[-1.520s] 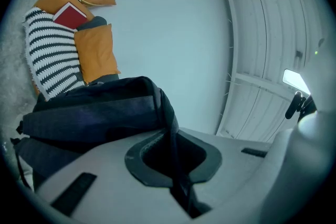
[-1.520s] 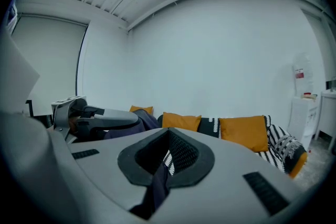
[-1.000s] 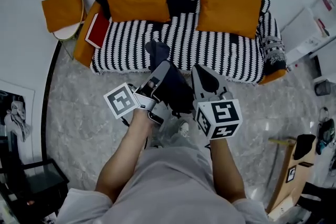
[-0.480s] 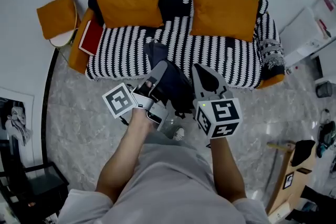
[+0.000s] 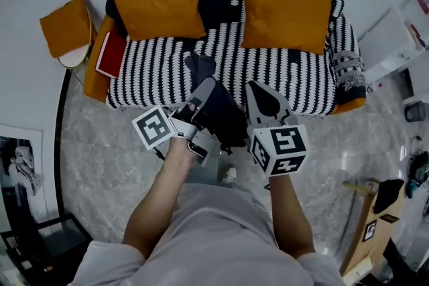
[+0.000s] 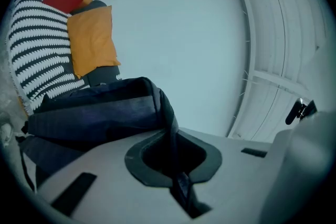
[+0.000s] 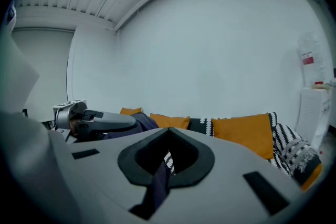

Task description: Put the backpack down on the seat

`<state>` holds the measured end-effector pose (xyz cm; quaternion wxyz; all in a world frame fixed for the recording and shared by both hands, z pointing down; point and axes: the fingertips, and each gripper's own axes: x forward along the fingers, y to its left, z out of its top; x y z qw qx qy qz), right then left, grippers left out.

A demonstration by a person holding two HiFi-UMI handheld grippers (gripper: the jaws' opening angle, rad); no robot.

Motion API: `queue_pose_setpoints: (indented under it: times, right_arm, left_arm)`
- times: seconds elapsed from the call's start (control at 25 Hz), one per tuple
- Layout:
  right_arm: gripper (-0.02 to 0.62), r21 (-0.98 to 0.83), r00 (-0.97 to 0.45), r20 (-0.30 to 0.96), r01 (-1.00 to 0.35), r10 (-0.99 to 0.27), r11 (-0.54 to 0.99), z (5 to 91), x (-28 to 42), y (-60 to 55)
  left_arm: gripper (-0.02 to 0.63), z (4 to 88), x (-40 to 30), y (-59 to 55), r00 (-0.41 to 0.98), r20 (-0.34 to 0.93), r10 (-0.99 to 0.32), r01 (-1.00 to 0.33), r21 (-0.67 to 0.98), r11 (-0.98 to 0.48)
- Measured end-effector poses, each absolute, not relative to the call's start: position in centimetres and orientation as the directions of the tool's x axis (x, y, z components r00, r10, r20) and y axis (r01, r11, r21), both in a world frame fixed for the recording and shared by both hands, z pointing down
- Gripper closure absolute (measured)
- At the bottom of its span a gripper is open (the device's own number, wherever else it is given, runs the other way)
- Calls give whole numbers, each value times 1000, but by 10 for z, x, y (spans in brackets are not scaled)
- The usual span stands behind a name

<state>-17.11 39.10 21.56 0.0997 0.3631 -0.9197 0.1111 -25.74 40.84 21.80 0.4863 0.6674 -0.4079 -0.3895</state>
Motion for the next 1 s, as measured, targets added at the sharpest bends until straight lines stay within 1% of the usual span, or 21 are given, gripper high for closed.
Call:
queue_pose_setpoints:
  times: [0.32,0.52,0.72,1.0]
  right_arm:
    - [594,-149,-673,299,-733,-677,663,230,-194,330]
    - [594,-151,-627,312,-774,-713,615,231,-204,291]
    - [594,-143,-569,323,-819,-756,555,232,-212,259]
    - [594,-130,-481,321,-876,-816,465,232,-213,225]
  left_arm:
    - [594,241,-285,345,418,-78,-905,-145,978,-152]
    - [594,246,-296,302,473,-71,-878,-141,978,-155]
    - [594,243,-302,259,551,-89,-830,-128,974,-189]
    - [594,239,-288,209,678,-112,-726,-84,970,-229]
